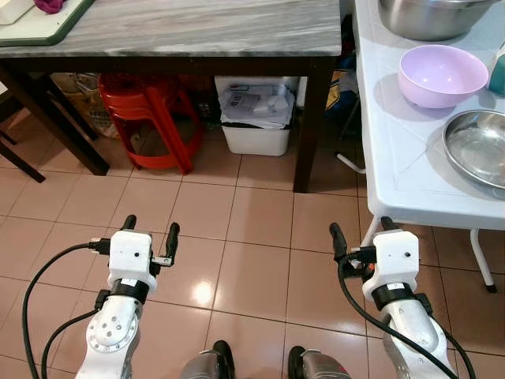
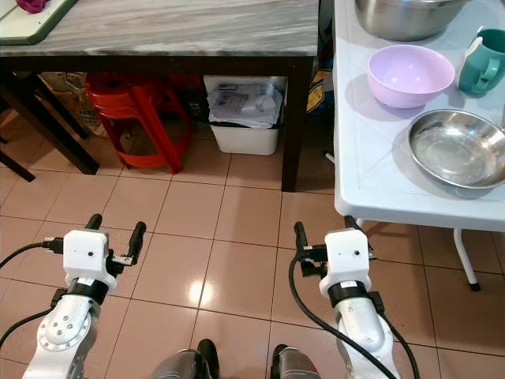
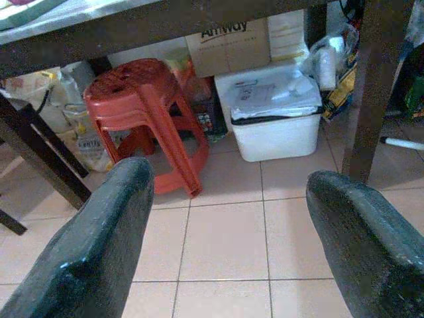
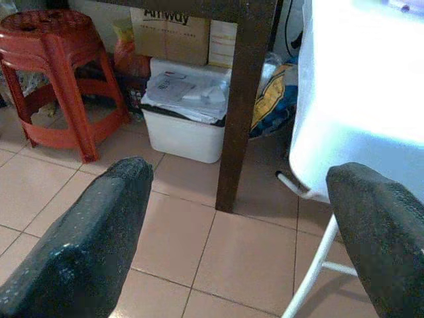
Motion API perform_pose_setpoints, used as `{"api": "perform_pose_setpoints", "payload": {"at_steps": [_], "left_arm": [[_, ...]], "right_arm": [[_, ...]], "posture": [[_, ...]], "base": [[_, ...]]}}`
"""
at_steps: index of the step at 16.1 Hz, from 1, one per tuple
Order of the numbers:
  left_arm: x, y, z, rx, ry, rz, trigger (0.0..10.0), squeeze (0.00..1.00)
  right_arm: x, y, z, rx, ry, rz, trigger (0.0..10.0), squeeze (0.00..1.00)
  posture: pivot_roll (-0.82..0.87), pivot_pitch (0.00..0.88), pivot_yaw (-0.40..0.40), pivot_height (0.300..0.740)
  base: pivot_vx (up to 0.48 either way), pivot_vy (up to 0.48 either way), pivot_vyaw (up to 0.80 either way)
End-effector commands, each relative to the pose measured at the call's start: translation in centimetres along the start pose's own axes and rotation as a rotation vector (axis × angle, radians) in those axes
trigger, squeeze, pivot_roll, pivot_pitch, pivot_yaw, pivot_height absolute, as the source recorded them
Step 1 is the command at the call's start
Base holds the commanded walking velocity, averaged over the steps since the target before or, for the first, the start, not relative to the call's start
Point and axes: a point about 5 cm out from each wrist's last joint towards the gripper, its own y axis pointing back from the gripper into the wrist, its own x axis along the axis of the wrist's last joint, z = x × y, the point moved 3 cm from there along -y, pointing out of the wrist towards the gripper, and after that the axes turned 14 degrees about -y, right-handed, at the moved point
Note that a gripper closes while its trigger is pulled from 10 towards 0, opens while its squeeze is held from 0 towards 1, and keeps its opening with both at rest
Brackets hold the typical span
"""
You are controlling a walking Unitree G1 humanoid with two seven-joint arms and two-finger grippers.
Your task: Setting the table
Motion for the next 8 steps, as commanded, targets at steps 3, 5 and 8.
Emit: {"api": "perform_pose_setpoints", "payload": {"at_steps": [3, 5, 8], "left_arm": [[-0.7, 0.2, 0.2, -0.003, 0.001, -0.027, 10.0, 0.00], [-0.3, -0.1, 0.5, -0.014, 0.009, -0.012, 10.0, 0.00], [1.1, -1.1, 0.6, 0.027, 0.063, 0.028, 10.0, 0.00]], "right_arm": [[0.0, 0.5, 0.2, -0.020, -0.001, -0.001, 10.0, 0.00], [0.2, 0.7, 0.4, -0.022, 0.013, 0.005, 10.0, 0.00], [2.4, 0.0, 0.7, -0.024, 0.042, 0.074, 10.0, 0.00]], "posture": [[-0.14, 0.202, 0.083, 0.740], [-0.15, 0.183, 0.068, 0.740], [-0.18, 0.163, 0.057, 0.740]], "base": [[0.000, 0.000, 0.00], [0.000, 0.000, 0.00], [0.000, 0.000, 0.00]]}}
